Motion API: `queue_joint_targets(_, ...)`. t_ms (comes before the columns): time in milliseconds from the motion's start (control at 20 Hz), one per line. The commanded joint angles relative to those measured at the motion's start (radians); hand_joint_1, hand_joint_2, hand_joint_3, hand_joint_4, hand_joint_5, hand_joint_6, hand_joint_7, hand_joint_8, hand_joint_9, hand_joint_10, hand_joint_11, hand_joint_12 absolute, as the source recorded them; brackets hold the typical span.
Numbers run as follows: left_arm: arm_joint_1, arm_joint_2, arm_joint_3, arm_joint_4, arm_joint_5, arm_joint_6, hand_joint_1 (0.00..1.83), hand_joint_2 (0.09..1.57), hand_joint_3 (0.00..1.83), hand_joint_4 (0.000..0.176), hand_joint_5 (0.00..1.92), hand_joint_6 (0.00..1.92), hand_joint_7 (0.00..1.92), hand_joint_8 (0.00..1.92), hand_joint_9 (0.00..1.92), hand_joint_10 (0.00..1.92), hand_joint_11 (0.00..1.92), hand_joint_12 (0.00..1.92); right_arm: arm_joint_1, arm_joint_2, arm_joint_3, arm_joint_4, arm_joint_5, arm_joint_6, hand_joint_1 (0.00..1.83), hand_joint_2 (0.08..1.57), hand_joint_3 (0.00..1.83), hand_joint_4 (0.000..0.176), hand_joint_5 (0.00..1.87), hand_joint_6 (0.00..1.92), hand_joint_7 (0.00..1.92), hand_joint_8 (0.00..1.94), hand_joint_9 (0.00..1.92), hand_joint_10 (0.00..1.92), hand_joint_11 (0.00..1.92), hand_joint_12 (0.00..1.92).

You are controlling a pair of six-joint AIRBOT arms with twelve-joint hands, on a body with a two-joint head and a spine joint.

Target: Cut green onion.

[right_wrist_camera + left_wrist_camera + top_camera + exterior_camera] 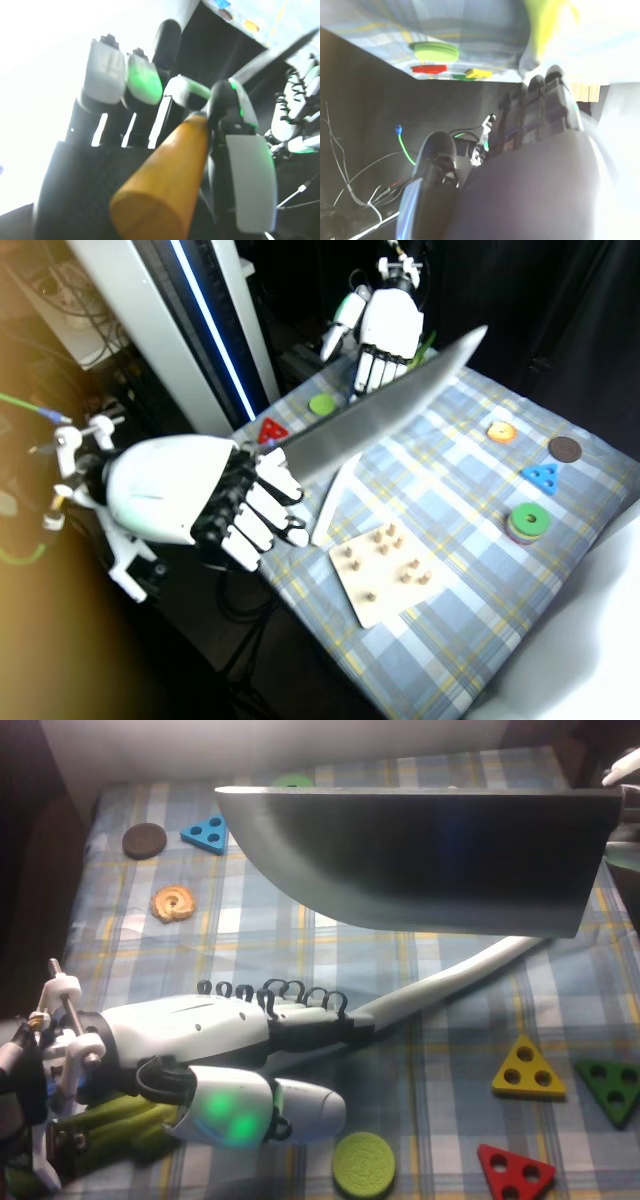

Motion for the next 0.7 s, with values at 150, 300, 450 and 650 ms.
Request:
queue_joint_targets(150, -0.011, -0.007, -0.001, -0.012, -0.097, -0.006, 0.00, 1.33, 0.00, 0.000, 0.00, 0.00, 0.01, 0.00, 0.00, 0.00, 0.00, 0.00, -0.012, -0.010, 0.004, 0.021, 0.132, 0.032, 0.63, 1.42, 0.00, 0.097, 1.11, 1.92, 1.39, 1.94, 1.52, 1.92, 1.53, 1.92)
queue_joint_targets(300, -0.011, -0.007, -0.001, -0.017, -0.100, -0.006, 0.00, 1.33, 0.00, 0.000, 0.04, 0.01, 0.04, 0.01, 0.00, 0.00, 0.00, 0.00, -0.038, -0.019, 0.003, 0.021, 0.132, 0.062, 0.67, 1.41, 0.00, 0.097, 1.11, 1.92, 1.40, 1.94, 1.55, 1.92, 1.55, 1.92)
queue_joint_targets(450, -0.011, -0.007, -0.001, -0.022, -0.101, -0.006, 0.00, 1.33, 0.00, 0.000, 0.09, 0.01, 0.08, 0.01, 0.02, 0.00, 0.00, 0.00, -0.066, -0.031, 0.003, 0.019, 0.132, 0.082, 0.61, 1.43, 0.00, 0.095, 1.22, 1.92, 1.54, 1.94, 1.66, 1.92, 1.66, 1.92)
queue_joint_targets(650, -0.011, -0.007, 0.002, -0.033, -0.101, -0.006, 0.00, 1.34, 0.00, 0.000, 0.09, 0.01, 0.07, 0.00, 0.01, 0.00, 0.00, 0.00, -0.094, -0.035, 0.000, 0.017, 0.133, 0.096, 0.68, 1.45, 0.00, 0.113, 1.28, 1.92, 1.61, 1.94, 1.71, 1.92, 1.71, 1.92)
